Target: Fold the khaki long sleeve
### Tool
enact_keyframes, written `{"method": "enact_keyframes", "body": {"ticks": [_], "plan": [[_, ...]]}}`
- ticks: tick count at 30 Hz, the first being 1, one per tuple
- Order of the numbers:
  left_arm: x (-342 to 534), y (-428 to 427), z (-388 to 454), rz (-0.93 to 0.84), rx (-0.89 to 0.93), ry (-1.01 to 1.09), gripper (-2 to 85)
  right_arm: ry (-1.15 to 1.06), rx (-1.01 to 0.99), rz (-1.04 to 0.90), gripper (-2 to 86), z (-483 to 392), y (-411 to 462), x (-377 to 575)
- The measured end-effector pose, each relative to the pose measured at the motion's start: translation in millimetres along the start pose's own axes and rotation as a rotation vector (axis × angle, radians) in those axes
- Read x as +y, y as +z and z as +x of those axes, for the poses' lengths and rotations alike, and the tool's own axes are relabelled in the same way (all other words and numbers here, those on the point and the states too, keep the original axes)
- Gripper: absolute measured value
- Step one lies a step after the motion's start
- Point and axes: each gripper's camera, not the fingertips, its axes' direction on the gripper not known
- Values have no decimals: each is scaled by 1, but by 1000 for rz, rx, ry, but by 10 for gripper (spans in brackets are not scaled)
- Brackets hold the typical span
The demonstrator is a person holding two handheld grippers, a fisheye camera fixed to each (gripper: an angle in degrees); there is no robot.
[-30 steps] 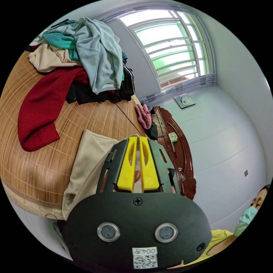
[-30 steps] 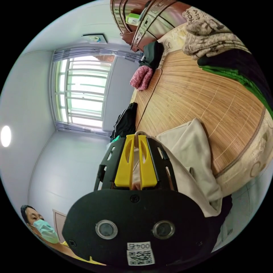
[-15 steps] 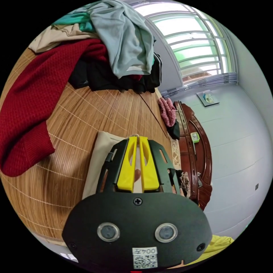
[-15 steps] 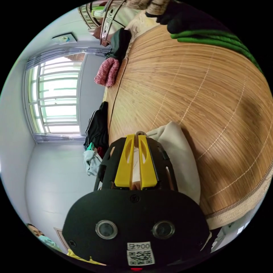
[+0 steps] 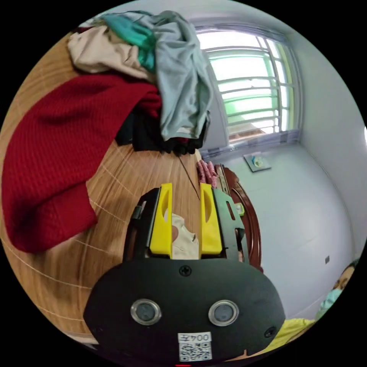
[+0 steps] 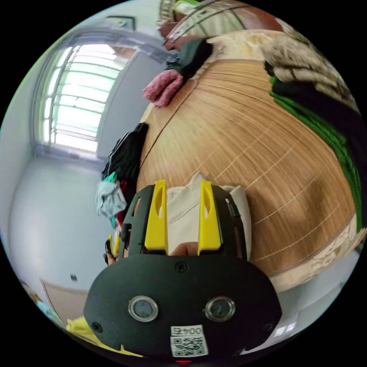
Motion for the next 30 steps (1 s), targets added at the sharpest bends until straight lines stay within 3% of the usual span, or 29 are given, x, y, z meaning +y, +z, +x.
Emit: {"method": "enact_keyframes", "body": {"ticks": [5,10,20,30], "plan": [[32,-71,42,-181,-58,340,96,-400,46,-177,102,-30,-25,85],[124,-133,51,-390,-246,618,105,-519,80,-243,100,-18,-40,182],[192,-113,74,-499,-366,757,134,-623,288,-153,108,7,-23,321],[203,-63,119,-655,-441,915,145,-742,525,-200,104,6,39,347]]}}
